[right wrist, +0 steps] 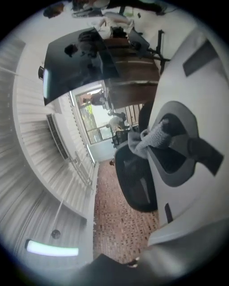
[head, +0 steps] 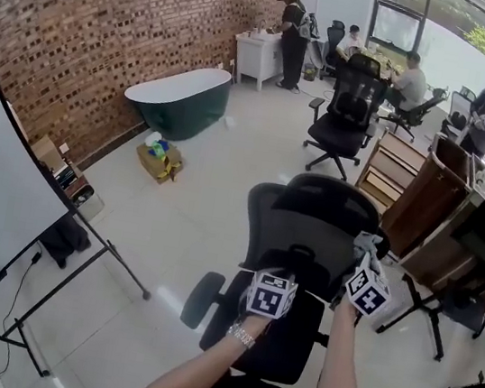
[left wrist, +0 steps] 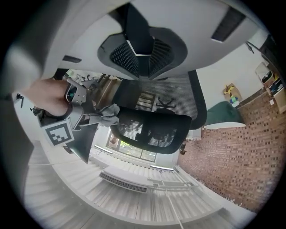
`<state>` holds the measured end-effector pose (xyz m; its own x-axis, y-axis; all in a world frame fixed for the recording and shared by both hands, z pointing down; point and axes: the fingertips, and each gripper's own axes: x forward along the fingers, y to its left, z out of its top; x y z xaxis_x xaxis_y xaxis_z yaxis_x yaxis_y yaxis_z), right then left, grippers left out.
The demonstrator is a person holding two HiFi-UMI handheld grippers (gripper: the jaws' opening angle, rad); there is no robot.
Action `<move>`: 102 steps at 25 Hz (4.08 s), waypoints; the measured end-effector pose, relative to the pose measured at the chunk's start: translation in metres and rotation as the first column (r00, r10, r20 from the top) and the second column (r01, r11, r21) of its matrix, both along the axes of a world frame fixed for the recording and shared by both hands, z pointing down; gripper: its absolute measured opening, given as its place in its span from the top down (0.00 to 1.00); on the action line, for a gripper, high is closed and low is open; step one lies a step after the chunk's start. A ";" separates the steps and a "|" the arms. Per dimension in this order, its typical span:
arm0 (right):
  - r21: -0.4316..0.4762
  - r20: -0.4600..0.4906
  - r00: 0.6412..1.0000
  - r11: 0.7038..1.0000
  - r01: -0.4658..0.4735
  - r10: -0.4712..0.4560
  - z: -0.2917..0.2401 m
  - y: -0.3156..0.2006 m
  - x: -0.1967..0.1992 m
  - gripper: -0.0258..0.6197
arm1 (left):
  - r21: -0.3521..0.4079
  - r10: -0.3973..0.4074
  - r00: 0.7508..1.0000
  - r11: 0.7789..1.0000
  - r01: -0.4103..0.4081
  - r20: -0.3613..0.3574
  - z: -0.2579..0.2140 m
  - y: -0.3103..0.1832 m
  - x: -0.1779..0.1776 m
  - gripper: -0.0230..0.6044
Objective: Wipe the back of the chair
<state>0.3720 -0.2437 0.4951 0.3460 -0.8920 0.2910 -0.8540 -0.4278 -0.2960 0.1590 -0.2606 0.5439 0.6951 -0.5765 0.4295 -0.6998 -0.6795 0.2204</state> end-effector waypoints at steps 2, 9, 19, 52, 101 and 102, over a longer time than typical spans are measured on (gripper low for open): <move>0.017 -0.029 0.987 0.988 0.156 -0.155 -0.008 -0.027 -0.068 0.90 | -0.006 -0.026 1.000 1.000 0.026 0.013 0.002 -0.002 -0.012 0.85; -0.028 -0.028 0.899 0.899 0.437 -0.438 0.023 -0.128 -0.196 0.91 | 0.002 -0.145 0.989 0.989 0.145 0.027 0.003 -0.013 -0.066 0.85; -0.101 -0.113 0.976 0.980 0.174 -0.185 0.034 -0.082 -0.027 0.91 | -0.024 -0.121 0.992 0.992 0.122 0.043 0.018 -0.008 -0.056 0.85; -0.161 -0.171 0.985 0.986 -0.050 0.022 0.034 -0.026 0.027 0.91 | -0.007 -0.192 0.981 0.981 0.192 -0.024 0.007 -0.025 -0.074 0.85; -0.172 0.020 0.993 0.978 0.116 -0.115 0.146 -0.033 0.007 0.91 | -0.061 -0.086 0.996 0.994 0.086 0.011 0.025 -0.008 -0.032 0.85; -0.161 0.057 0.982 0.970 0.185 -0.178 0.149 -0.051 -0.031 0.91 | -0.058 -0.096 0.995 0.994 0.097 0.019 0.026 -0.010 -0.038 0.85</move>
